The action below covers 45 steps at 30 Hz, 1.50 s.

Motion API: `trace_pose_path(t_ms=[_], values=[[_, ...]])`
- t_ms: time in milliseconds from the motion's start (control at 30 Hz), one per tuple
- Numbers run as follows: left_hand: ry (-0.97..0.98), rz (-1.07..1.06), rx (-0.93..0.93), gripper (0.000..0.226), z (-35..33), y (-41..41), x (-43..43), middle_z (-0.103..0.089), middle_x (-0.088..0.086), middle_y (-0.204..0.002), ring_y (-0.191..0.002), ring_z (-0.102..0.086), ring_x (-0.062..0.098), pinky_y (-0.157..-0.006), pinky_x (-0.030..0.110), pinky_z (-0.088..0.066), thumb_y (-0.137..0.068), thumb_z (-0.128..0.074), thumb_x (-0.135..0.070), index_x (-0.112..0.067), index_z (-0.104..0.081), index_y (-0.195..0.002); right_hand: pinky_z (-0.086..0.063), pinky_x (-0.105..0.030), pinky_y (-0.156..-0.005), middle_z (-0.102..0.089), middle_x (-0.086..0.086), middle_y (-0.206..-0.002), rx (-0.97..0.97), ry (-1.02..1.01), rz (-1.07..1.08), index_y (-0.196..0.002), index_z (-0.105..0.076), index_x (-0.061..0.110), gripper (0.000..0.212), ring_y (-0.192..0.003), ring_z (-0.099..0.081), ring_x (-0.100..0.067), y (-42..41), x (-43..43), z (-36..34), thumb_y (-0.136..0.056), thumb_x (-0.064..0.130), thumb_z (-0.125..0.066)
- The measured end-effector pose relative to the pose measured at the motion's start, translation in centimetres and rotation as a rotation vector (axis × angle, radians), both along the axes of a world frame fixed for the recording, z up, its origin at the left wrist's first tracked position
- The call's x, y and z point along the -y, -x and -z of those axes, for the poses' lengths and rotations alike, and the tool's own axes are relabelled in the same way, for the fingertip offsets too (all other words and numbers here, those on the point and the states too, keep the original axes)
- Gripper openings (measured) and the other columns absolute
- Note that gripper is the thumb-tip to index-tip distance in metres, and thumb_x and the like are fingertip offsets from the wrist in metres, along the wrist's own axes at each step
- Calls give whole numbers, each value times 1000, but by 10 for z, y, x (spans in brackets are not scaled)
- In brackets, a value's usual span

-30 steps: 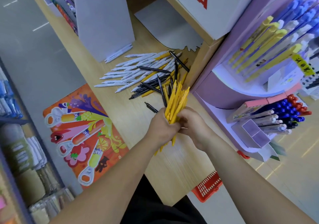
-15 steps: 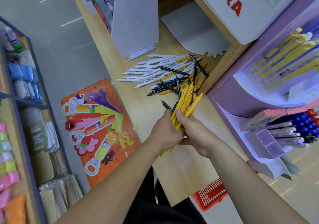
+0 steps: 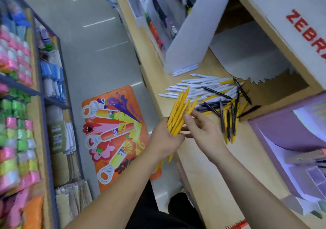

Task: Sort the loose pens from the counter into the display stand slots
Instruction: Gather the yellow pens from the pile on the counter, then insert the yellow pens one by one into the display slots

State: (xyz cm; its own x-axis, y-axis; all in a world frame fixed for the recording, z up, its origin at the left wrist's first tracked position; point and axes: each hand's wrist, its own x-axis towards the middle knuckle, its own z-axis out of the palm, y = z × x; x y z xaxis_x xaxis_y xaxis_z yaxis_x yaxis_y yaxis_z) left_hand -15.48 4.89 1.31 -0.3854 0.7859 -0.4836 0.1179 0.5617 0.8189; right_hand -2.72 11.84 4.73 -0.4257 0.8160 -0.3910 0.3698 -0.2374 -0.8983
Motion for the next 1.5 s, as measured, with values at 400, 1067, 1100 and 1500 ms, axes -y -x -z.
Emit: trace_pose_path(t_ms=[400,1067,1100,1500], values=[[-66,-161,126,27,-33,238,5,-59,-6,-66,-55,-56,14,-55,36,-48,-72,-66,-26,-21,-61,-98,-58,-56,-88,-79,-8,-95,-7,-66,-135,-122,-68,15,62,-92,-76,-28,258,-23,-13,-82,63,-71],[-43,-330,-5,21,-36,458,-200,-64,6,-72,-60,-64,23,-55,41,-56,-83,-75,-13,-22,-58,-92,-57,-44,-83,-76,8,-96,138,-369,-349,-112,-69,27,40,-94,-71,-14,462,-237,3,-100,55,-44],[-50,-354,-17,22,-40,469,-217,-62,4,-70,-58,-62,23,-52,38,-54,-84,-74,-12,-23,-56,-89,-58,-43,-84,-76,8,-99,155,-397,-331,-116,-69,28,42,-95,-72,-14,472,-256,1,-96,57,-46],[-106,-307,99,18,-59,614,-383,-56,-2,-59,-55,-61,24,-48,33,-53,-87,-69,-5,-19,-57,-86,-59,-48,-83,-77,-7,-92,-108,-75,-167,-96,-76,25,10,-91,-74,-31,635,-412,-32,-95,34,-72]])
